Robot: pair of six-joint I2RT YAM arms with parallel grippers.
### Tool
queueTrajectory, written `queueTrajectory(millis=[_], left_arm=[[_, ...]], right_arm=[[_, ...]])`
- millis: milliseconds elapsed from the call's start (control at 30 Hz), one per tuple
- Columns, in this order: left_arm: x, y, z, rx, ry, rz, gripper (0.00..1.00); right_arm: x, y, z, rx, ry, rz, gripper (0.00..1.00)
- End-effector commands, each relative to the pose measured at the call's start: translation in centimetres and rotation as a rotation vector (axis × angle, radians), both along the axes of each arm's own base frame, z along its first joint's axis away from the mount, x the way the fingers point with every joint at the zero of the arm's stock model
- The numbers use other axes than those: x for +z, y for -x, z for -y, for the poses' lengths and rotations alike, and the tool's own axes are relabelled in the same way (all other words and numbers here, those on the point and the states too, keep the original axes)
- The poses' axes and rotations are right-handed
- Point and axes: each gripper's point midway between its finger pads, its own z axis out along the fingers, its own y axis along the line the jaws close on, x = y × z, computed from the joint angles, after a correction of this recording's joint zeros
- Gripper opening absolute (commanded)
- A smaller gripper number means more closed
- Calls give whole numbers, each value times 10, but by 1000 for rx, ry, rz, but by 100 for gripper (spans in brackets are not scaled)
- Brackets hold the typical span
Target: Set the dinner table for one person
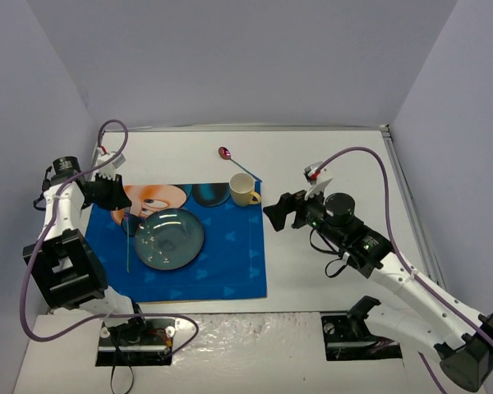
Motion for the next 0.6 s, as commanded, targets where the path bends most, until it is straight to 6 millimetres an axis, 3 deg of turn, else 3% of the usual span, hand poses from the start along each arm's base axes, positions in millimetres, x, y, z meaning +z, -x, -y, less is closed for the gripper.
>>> queueTrajectory(millis=[0, 267, 567], left_arm=[[27, -25, -13, -142, -70, 173, 0], [5, -34, -28, -164, -47, 174, 0], [-16, -31, -37, -159, 22, 181, 0]], right_arm=[[14, 0, 3, 5, -19, 67, 95], [9, -1, 5, -3, 3, 60, 95], [-4, -6, 3, -7, 30, 26, 95]])
